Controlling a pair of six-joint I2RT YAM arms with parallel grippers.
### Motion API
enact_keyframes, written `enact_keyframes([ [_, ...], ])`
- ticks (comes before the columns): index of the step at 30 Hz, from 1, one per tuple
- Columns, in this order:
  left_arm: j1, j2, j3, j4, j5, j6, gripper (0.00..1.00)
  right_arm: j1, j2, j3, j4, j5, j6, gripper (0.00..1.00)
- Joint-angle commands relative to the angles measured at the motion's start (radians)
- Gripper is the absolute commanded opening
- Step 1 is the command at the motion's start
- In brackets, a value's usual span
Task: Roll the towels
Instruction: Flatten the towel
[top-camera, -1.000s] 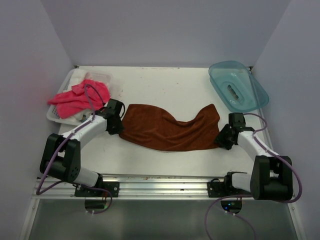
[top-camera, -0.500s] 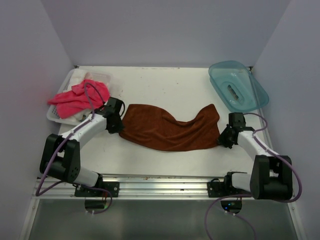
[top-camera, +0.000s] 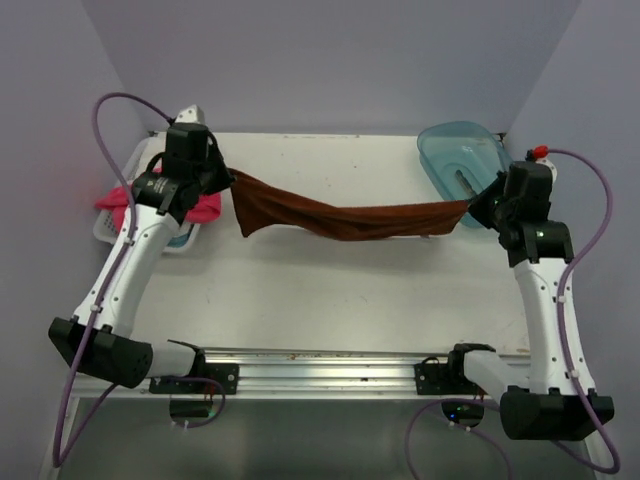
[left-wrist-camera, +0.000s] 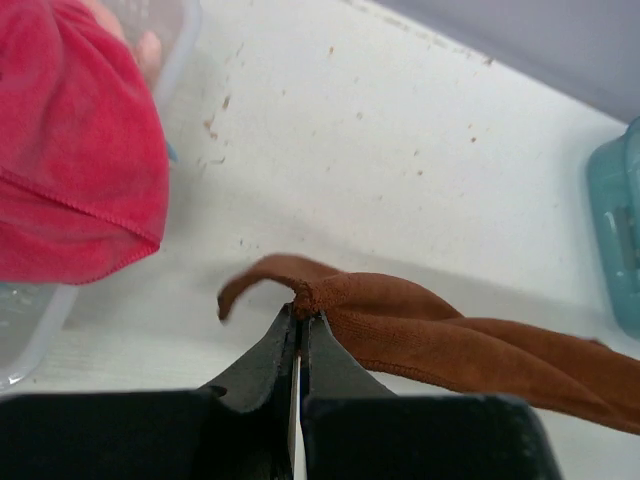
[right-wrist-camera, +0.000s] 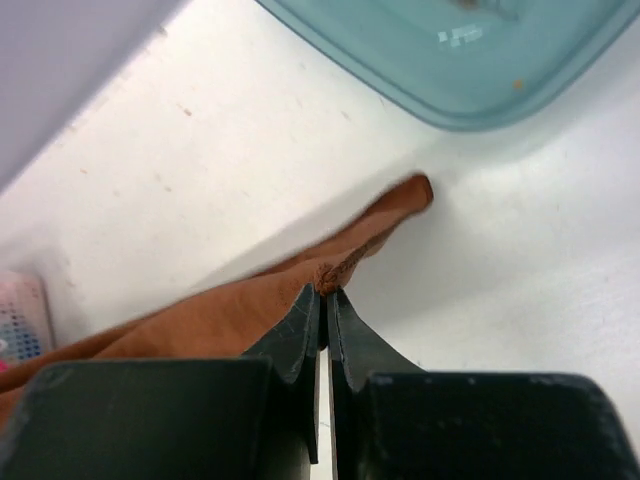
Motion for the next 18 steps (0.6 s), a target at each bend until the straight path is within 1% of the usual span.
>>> enact_keyframes([
  [1, 0.024, -0.031, 0.126, -0.075, -0.009, 0.046, 0.0, -0.004, -0.042, 0.133, -0.106, 0.054, -0.045, 0.0],
  [2, 0.024, -0.034, 0.14, -0.081, -0.013, 0.045, 0.0, -0.004, -0.046, 0.185, -0.124, 0.055, -0.061, 0.0],
  [5, 0.026, -0.068, 0.16, -0.071, -0.009, 0.048, 0.0, -0.004, -0.053, 0.268, -0.178, 0.041, -0.087, 0.0],
  [9, 0.028, -0.137, 0.155, -0.049, 0.019, 0.057, 0.0, -0.004, -0.097, 0.295, -0.225, 0.037, -0.102, 0.0],
  [11, 0.028, -0.165, 0.129, -0.032, 0.043, 0.067, 0.0, -0.004, -0.135, 0.302, -0.248, 0.044, -0.128, 0.0],
  [18, 0.028, -0.301, 0.085, -0.018, 0.096, 0.084, 0.0, -0.004, -0.241, 0.383, -0.383, 0.107, -0.196, 0.0],
])
